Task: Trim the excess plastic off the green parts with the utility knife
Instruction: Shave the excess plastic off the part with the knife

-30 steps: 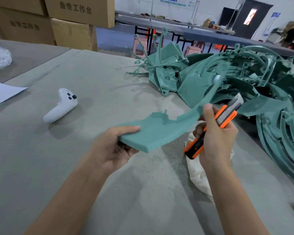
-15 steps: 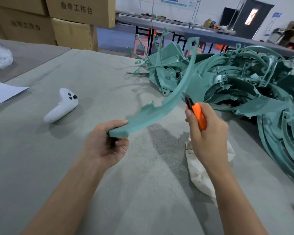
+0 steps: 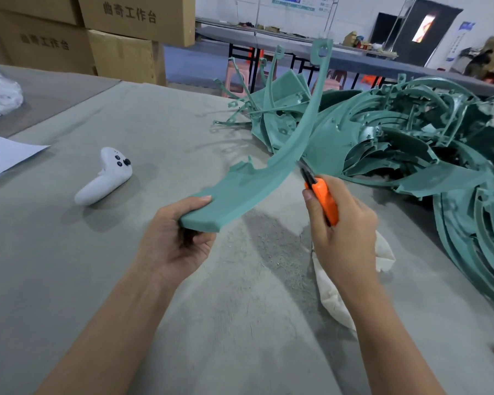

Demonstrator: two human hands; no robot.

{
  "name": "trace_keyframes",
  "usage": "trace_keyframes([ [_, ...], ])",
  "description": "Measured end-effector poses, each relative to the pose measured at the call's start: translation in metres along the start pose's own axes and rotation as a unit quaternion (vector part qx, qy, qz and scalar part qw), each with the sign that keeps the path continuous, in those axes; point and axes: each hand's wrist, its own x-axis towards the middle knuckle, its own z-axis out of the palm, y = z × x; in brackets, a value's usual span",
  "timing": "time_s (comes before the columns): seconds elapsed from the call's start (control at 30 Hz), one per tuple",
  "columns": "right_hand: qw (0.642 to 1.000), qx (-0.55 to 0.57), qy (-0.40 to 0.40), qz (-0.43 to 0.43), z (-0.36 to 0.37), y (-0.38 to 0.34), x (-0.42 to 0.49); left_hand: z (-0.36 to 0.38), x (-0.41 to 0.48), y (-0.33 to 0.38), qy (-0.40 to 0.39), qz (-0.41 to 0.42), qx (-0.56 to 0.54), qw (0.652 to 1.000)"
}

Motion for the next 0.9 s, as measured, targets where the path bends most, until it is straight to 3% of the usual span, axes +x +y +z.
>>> trace_keyframes([
  [0.23, 0.997, 0.009, -0.016, -0.079, 0.003, -0.009, -0.007, 0.0, 0.0, 0.0, 0.02, 0.009, -0.012, 1.0],
  [0.47, 0.996, 0.002, 0.091, -0.004, -0.004, 0.003, 0.004, -0.001, 0.001, -0.002, 0.019, 0.007, 0.058, 0.998],
  [0.63, 0.996, -0.007, 0.084, -0.006, -0.001, 0.005, 0.002, 0.0, 0.001, -0.002, 0.022, 0.009, 0.059, 0.998],
  [0.9, 0.994, 0.021, 0.031, -0.1, 0.005, -0.005, -0.007, -0.005, 0.003, -0.001, 0.012, 0.001, -0.01, 1.0],
])
